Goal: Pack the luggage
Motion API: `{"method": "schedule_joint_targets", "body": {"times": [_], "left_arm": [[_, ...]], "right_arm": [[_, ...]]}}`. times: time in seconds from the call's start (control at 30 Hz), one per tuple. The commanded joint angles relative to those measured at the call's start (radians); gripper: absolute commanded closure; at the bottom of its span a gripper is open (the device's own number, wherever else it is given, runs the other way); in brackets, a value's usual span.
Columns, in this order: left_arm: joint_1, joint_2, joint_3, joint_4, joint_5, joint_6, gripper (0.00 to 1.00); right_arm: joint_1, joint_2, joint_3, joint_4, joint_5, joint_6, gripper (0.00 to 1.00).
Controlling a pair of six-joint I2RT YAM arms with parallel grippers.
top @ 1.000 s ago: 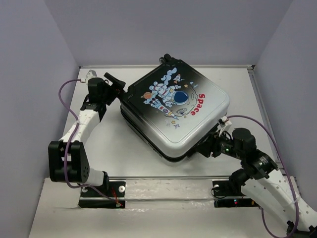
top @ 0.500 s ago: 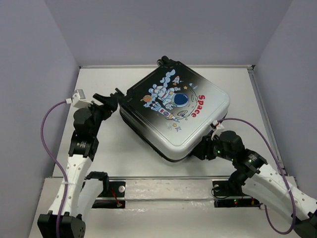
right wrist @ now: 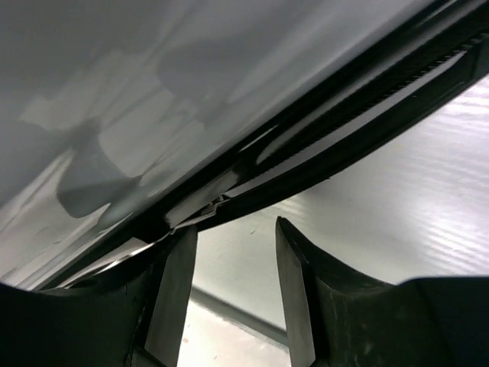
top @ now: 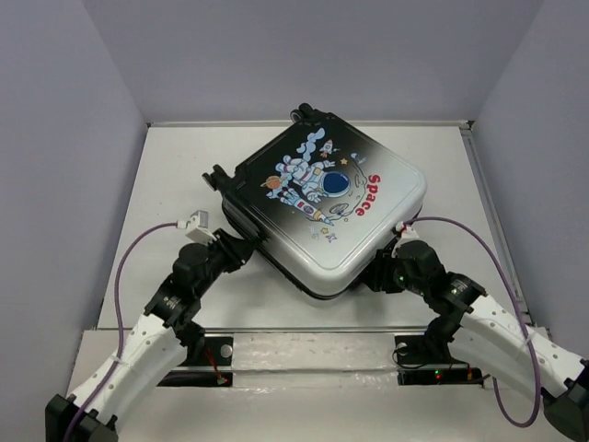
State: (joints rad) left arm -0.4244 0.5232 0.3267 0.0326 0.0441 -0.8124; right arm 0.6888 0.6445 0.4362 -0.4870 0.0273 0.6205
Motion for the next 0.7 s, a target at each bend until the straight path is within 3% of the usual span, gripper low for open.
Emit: {"method": "schedule_joint_targets", "body": {"times": [0.0,0.3,0.53,0.67], "left_arm": [[-0.206,-0.002,-0.089,0.070,-0.140,-0.112,0.65],[-0.558,0.147,-0.153,0.213,-0.384,-0.198,0.69],[-0.636,0.208,-0.167,0.314,-0.451,-0.225,0.72],[-0.636,0.294,-0.140,0.369,-0.466,-0.200,0.72]], "right_arm": [[0.003,0.038,0.053,0.158,0.141,-0.118,0.51],[0.021,0.035,-0.181,0.594,0.053,-0.269,0.56],[0.021,-0.083,-0.292,0.876,0.089,-0.393,0.54],[0.021,0.073,-0.289,1.046,0.062,-0.447,0.54]]}}
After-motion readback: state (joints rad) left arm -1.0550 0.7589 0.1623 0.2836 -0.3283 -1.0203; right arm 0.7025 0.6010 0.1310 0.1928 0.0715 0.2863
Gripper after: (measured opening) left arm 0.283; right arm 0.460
